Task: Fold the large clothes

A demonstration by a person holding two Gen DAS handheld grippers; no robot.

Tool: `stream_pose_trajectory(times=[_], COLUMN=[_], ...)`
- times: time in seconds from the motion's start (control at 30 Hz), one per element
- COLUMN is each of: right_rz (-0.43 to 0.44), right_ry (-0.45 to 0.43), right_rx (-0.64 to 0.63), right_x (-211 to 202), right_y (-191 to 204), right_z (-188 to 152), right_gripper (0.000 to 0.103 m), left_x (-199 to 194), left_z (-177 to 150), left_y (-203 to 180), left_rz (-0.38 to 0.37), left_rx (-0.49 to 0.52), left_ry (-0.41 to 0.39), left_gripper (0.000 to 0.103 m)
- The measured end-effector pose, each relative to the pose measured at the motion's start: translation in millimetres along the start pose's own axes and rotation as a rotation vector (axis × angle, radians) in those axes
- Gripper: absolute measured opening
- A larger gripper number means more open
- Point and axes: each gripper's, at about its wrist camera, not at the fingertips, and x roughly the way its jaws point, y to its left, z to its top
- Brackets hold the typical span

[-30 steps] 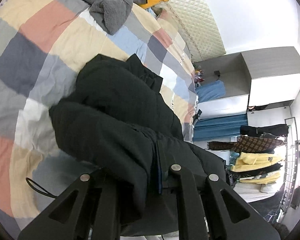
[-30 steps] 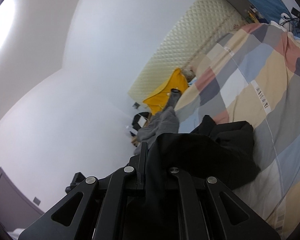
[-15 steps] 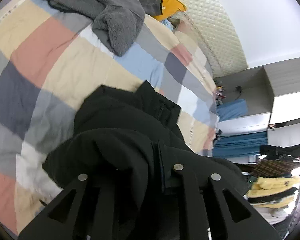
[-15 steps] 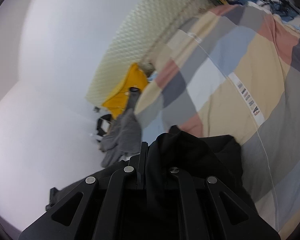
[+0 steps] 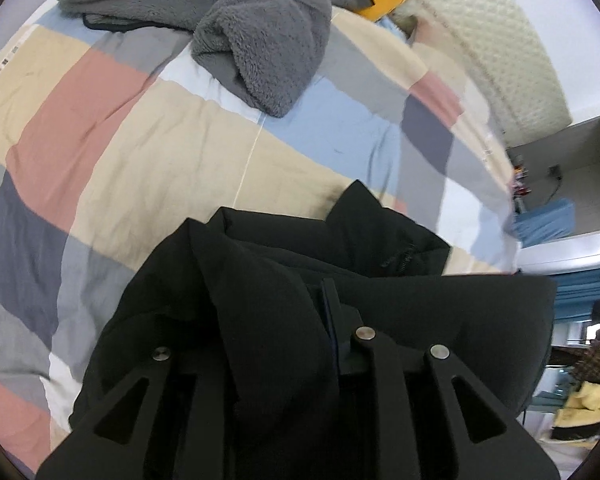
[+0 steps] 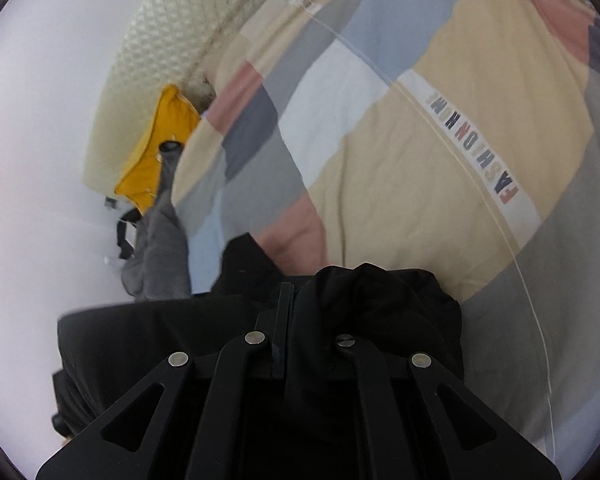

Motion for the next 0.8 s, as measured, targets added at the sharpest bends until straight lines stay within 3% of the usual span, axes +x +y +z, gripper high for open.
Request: stream_pose_trajectory(times=[0.3, 0.53, 0.63, 0.7, 0.73, 0.77, 0.8], right_rz=[0.009, 0.166, 0.189, 0.194, 0.191, 0.184, 0.159], right_ry=[0.045, 0.071, 0.072, 0.075, 0.069, 0.061, 0.035], right_rx=[0.023, 0.134, 0.142, 0.139, 0.138, 0.135, 0.123], right_x=[15, -5, -18, -29, -38, -44, -56], right_y=[-15, -33, -36, -36, -36, -36, -36], right_z=[-4, -11, -15, -16, -17, -17, -16], right_gripper=[0.000, 0.013, 0.018, 0.024, 0.031, 0.045, 0.054], left_x=[32, 19, 4, -11, -21, -28, -37], left_z=[8, 1, -4, -7, -9, -10, -11], left_y=[2, 18, 30, 36, 39, 42, 43], left_rz=[0.026, -0.054, -0.115, -0.132, -0.135, -0.133, -0.130], left_rx=[-0.020, -0.068, -0.118, -0.131, -0.132, -0.129, -0.118], left_ry=[0.015, 0.048, 0.044, 0.025, 0.007, -0.008, -0.025], left_gripper=[0.022, 0.026, 0.038, 0.059, 0.063, 0.069, 0.069])
